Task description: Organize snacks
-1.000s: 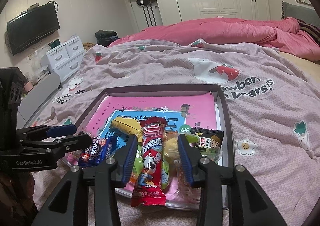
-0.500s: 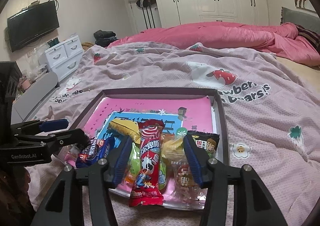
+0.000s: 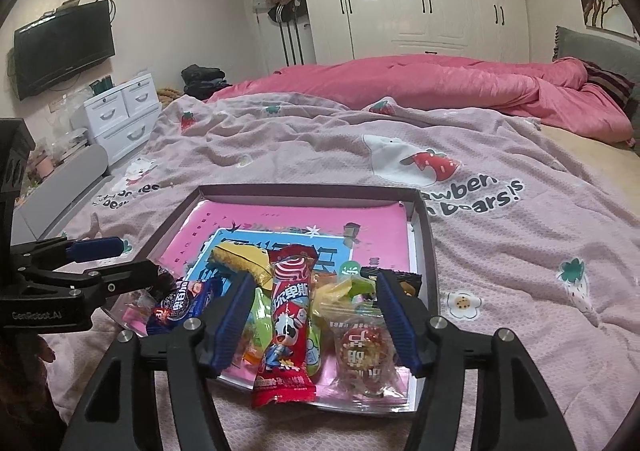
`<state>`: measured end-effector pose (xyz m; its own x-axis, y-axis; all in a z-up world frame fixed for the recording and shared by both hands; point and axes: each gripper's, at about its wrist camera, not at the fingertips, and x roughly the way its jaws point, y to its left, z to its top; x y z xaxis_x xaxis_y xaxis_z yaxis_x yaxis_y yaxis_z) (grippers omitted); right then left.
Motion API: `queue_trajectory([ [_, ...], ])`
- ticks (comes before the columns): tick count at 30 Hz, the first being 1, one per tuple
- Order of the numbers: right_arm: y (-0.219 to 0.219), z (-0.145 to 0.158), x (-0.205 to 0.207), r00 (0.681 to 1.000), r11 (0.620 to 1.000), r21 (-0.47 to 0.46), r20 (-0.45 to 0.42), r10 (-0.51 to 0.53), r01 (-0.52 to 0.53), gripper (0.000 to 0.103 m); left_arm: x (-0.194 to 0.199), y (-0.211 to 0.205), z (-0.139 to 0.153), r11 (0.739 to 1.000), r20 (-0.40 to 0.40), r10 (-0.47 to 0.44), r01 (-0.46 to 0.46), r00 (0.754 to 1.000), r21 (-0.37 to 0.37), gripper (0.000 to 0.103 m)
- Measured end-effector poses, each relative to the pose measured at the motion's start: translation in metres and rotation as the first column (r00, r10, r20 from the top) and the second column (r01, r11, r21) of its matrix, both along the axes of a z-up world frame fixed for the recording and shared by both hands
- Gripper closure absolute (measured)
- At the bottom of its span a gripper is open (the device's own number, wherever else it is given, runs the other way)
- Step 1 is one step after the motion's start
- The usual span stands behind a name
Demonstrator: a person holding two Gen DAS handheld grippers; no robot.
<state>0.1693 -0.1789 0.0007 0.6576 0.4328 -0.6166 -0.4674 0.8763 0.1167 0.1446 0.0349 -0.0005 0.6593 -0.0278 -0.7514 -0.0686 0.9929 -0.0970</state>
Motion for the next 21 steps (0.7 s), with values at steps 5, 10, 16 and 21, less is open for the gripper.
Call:
queue_trajectory([
  [5, -0.003, 0.006, -0.005, 1.0, 1.0, 0.0, 0.019, -0.013, 0.013, 0.037, -0.004, -0.004, 0.003, 1.0, 0.006, -0.009, 0.009, 1.0, 0.003, 0.024],
  [10, -0.008, 0.012, -0.016, 0.998, 0.999, -0.006, 0.043, -0.035, 0.035, 0.033, -0.012, -0.009, 0.008, 1.0, 0.009, -0.015, 0.015, 1.0, 0.006, 0.024],
  [16, -0.011, 0.017, -0.029, 0.998, 0.999, -0.01, 0.042, -0.048, 0.048, 0.033, -0.024, -0.012, 0.008, 1.0, -0.001, -0.015, 0.015, 1.0, -0.011, 0.024],
  [21, -0.014, 0.019, -0.041, 0.997, 0.998, -0.008, 0.034, -0.07, 0.07, 0.027, -0.035, -0.017, 0.009, 1.0, -0.009, -0.017, 0.017, 1.0, -0.01, 0.024],
])
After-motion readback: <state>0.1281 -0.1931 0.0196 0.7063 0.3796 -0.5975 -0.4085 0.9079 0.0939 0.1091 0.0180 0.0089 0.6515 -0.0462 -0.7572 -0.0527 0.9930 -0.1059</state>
